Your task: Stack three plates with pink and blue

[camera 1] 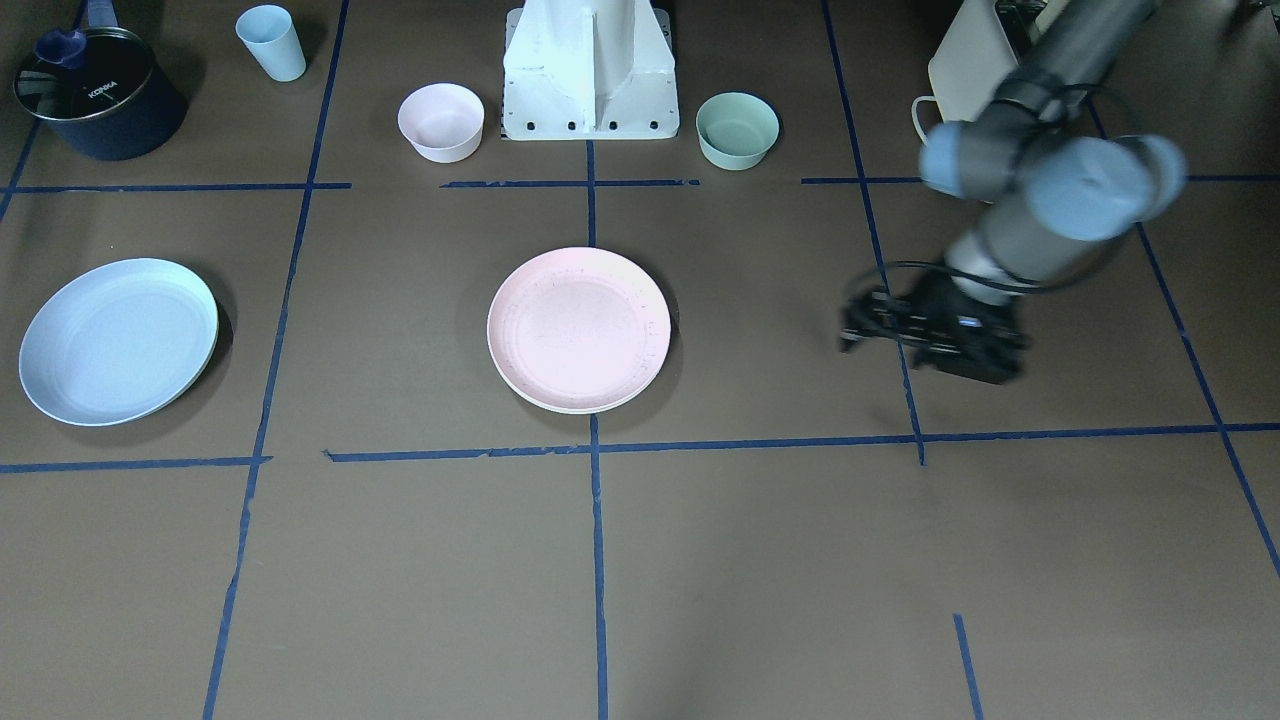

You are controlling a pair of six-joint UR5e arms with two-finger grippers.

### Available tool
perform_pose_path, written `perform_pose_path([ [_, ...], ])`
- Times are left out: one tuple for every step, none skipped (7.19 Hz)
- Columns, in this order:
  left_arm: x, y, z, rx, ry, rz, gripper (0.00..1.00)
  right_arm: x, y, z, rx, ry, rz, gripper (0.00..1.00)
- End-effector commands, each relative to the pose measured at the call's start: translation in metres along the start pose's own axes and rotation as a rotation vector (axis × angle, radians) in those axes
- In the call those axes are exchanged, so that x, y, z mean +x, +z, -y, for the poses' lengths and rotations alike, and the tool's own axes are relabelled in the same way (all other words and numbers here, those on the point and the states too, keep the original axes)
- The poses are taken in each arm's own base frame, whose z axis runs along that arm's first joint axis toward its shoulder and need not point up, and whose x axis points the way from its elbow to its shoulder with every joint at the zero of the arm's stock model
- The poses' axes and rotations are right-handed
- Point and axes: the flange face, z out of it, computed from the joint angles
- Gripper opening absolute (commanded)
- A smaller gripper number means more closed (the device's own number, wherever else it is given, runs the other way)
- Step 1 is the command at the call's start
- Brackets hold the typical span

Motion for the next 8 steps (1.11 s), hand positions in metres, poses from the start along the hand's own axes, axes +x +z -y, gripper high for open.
perform_pose_path([
  [-0.125,-0.103,-0.023,-0.072,0.09,0.139,1.0,0.0,0.0,0.0,0.001,-0.001,-0.001,1.0],
  [-0.196,-0.151,-0.056,-0.123,0.077,0.173,1.0,-0.001,-0.001,0.0,0.002,-0.002,-0.001,1.0],
  [-0.239,-0.17,-0.081,-0.142,0.017,0.177,1.0,-0.001,-0.001,0.0,0.002,-0.002,-0.001,1.0],
  [-0.273,-0.176,-0.121,-0.142,-0.053,0.175,1.0,-0.001,-0.001,0.001,0.003,-0.002,-0.001,1.0],
  [-0.287,-0.17,-0.153,-0.157,-0.093,0.17,1.0,-0.002,-0.002,0.002,0.005,0.052,0.0,1.0],
  [-0.295,-0.164,-0.173,-0.172,-0.121,0.167,1.0,-0.008,-0.004,0.005,0.019,0.145,0.014,1.0],
  [-0.296,-0.164,-0.171,-0.163,-0.114,0.169,1.0,-0.024,0.012,0.009,0.045,0.217,0.028,1.0],
  [-0.295,-0.165,-0.171,-0.161,-0.112,0.169,1.0,-0.025,0.042,0.005,0.083,0.259,0.04,1.0],
])
